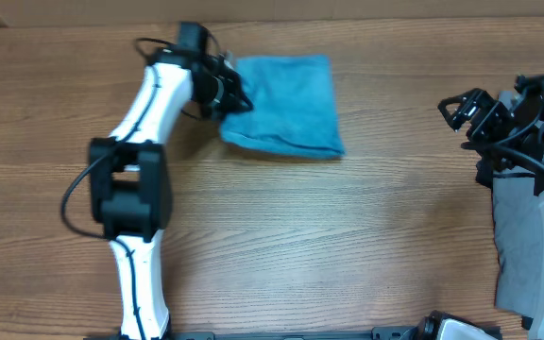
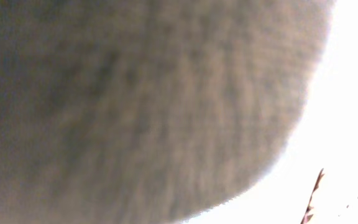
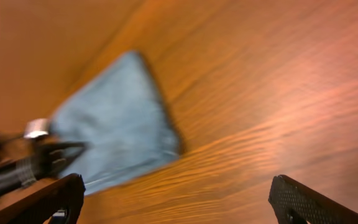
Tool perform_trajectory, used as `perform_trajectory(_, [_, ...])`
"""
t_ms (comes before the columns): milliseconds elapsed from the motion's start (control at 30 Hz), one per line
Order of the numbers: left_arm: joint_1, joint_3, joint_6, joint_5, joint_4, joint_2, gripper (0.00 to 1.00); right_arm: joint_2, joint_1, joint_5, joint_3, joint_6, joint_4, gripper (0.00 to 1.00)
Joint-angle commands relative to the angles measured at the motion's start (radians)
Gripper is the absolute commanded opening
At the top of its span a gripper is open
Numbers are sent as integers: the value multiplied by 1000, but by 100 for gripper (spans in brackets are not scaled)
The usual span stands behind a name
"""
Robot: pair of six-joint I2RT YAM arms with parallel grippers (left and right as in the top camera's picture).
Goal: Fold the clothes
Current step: 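Carry the folded jeans with the left gripper to the table's left edge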
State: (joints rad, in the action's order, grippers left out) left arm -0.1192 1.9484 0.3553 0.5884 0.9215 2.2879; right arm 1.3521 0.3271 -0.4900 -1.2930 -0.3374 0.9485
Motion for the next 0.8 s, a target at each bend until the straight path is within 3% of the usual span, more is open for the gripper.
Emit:
perform_trajectory(0, [74, 11, 19, -23, -8, -225, 4, 2, 5, 96, 10, 5, 16, 100])
perform_trajectory(267, [285, 11, 27, -18, 11, -424, 4, 3, 5, 116, 11, 5, 27, 100])
perform_trajectory(533, [567, 11, -61, -11, 92, -441, 4, 3, 5, 116, 11, 5, 27, 100])
perform_trajectory(767, [795, 11, -63, 15, 39, -440, 4, 3, 5, 116, 11, 5, 27, 100])
